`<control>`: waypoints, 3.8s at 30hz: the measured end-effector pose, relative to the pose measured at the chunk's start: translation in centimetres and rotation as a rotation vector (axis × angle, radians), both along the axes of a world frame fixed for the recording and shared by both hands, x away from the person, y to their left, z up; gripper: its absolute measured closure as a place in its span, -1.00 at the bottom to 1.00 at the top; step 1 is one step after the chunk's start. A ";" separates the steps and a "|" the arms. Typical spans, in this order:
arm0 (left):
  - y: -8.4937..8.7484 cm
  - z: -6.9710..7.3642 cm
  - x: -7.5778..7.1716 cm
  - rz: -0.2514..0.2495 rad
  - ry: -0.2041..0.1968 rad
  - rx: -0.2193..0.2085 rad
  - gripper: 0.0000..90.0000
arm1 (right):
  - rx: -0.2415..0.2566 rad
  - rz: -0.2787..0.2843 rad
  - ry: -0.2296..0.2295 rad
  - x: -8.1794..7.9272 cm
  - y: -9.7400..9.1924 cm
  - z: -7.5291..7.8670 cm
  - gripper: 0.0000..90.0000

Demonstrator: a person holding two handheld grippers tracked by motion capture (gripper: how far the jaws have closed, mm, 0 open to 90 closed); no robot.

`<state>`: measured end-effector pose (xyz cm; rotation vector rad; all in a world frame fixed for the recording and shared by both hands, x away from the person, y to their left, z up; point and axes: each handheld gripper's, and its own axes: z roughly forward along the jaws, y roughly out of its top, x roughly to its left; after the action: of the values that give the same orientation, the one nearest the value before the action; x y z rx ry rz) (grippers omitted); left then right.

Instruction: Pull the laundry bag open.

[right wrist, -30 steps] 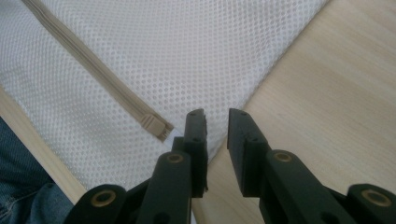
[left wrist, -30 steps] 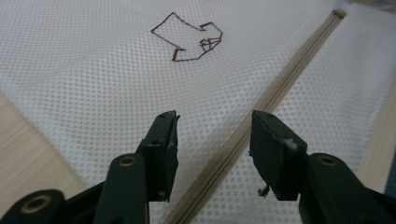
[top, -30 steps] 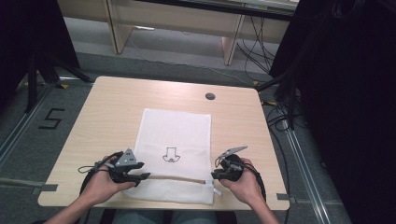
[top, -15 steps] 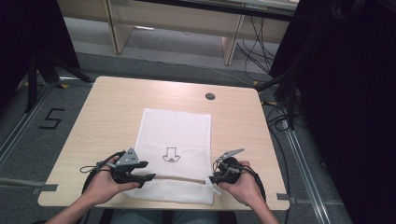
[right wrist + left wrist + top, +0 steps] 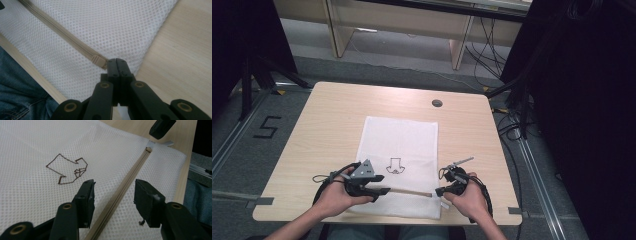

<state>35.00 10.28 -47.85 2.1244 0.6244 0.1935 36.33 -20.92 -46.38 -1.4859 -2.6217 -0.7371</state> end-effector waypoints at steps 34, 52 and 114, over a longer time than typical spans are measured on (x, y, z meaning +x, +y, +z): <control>-9.1 -0.2 1.4 -0.206 0.019 0.071 0.61 | -0.108 0.031 0.005 0.4 1.3 -1.7 1.00; -12.4 -2.1 2.1 -0.270 0.030 0.110 0.62 | -0.093 0.026 0.011 0.4 1.3 -1.8 1.00; -11.9 -1.4 1.6 -0.273 0.039 0.129 0.81 | -0.089 0.029 0.010 0.4 1.2 -1.8 1.00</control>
<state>36.62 -1.67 -49.21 2.3159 0.3459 0.0419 36.77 -19.69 -48.17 -1.4646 -2.6964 -0.6163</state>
